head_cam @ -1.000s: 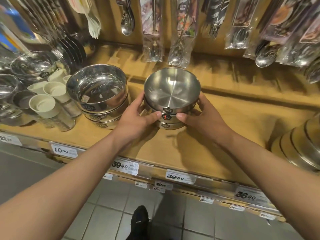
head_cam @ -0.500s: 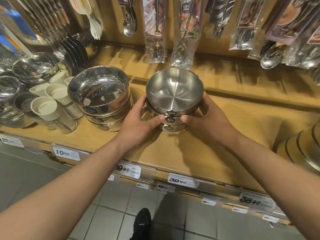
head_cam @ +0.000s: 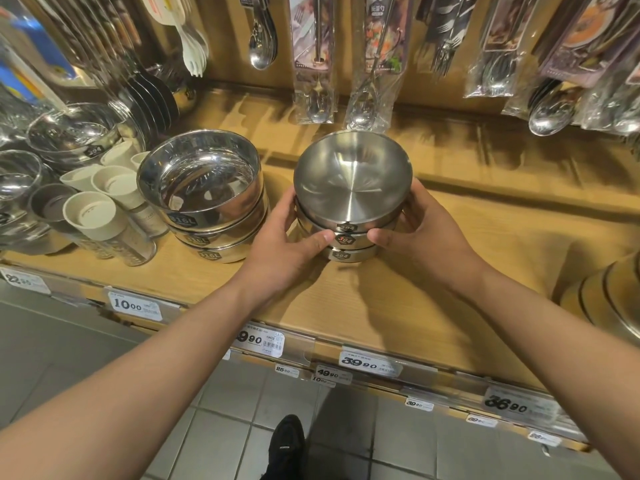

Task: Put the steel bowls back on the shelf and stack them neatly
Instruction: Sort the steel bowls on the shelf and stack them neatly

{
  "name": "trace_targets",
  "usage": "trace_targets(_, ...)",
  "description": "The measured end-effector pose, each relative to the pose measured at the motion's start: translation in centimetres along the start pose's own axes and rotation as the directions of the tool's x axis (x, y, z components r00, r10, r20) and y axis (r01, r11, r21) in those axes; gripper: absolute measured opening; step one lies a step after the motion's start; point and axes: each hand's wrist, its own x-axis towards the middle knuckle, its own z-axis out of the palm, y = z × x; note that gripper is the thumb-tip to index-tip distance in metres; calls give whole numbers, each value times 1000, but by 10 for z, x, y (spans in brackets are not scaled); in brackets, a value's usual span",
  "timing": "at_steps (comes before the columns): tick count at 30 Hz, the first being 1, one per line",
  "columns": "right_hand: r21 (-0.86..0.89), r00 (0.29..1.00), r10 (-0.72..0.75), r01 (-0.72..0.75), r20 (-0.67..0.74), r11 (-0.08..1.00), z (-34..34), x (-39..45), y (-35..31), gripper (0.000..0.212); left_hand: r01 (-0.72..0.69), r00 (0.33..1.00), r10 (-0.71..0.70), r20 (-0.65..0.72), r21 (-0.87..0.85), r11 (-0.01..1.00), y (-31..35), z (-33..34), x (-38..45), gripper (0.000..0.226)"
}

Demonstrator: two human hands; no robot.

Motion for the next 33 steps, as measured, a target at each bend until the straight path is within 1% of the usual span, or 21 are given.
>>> trace_targets(5,-10,1000,4,-4,14,1000,0,-1,-1,92,-14,1000,14,-3,31,999,1,-1,1,83)
trace_targets(7,-9,1000,12,-12,9,1000,-1,-1,-3,88,-17,1000,17,2,31,999,3,-2,1,82)
trace_targets(11,-22,999,12,-13,-39,1000,-3,-1,-9,87,-4,1000,4,-10,-44,999,11,-2,3,89)
trace_targets(13,-25,999,9,-10,-32,1000,-4,-1,-11,86,-9,1000,9,4,-60,998,15,-1,4,84)
trace_targets(15,-6,999,14,-14,-36,1000,-4,-1,-11,85,-16,1000,16,6,-46,999,18,1,5,78)
trace_targets(18,27,999,12,-11,-33,1000,-2,-2,-10,82,-15,1000,15,4,-53,998,18,1,4,86)
trace_targets(20,50,1000,9,-8,-25,999,-1,-2,-11,82,-29,1000,30,10,-54,998,18,2,4,86)
trace_targets(22,68,1000,6,-4,-25,998,1,-2,-13,83,-39,999,40,15,-65,997,19,3,4,82)
trace_targets(27,50,999,-20,21,-35,999,4,-5,-16,88,-36,999,39,20,-100,994,18,6,5,79)
trace_targets(33,4,998,-45,45,-46,999,3,-3,-19,93,-31,1000,31,-1,-103,994,14,8,4,82)
